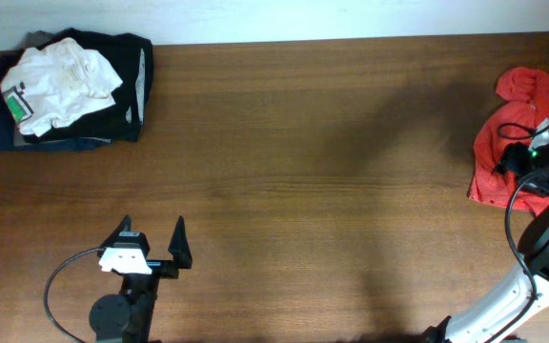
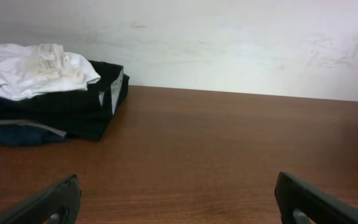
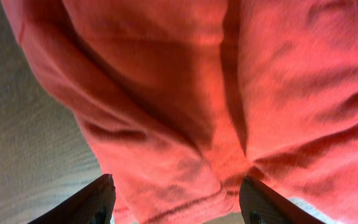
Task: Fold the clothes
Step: 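Reach the right gripper to the orange t-shirt and grasp it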
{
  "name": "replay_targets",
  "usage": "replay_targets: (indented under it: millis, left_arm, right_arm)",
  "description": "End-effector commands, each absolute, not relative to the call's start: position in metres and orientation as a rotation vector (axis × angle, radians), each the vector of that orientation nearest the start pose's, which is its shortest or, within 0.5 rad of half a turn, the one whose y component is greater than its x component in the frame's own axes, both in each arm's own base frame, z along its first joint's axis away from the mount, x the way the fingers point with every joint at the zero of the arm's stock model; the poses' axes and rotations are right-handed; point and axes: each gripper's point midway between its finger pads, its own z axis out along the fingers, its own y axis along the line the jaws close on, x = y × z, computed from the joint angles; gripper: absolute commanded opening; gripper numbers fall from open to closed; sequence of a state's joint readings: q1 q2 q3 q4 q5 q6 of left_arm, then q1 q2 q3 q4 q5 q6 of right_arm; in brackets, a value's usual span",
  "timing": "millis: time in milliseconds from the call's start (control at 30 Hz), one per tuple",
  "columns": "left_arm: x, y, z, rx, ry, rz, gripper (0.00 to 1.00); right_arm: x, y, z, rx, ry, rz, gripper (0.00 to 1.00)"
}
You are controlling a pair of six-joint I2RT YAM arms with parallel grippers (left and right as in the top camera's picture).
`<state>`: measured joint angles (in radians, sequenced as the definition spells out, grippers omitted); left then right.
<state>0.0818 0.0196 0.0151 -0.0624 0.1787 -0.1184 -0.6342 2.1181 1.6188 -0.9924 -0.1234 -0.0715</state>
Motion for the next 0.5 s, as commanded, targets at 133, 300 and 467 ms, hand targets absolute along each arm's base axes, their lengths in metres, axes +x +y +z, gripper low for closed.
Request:
replay_targets:
  millis: [133, 300, 467]
  left_arm:
    - [0.246, -0.009, 0.160, -0.040, 1.637, -0.175, 0.99]
    - [0.246, -0.009, 0.160, -0.040, 1.637, -0.175, 0.99]
    - [0.246, -0.009, 0.160, -0.040, 1.637, -0.175, 0.99]
  right_arm:
    - [0.335, -0.233, 0.020, 0.830, 2.987, 0.087, 0.71]
    - [0.332, -0.230, 0.011, 0.829, 2.992, 0.089, 0.76]
    - [0.330, -0.229, 0.001, 0.828, 2.986, 0.086, 0.67]
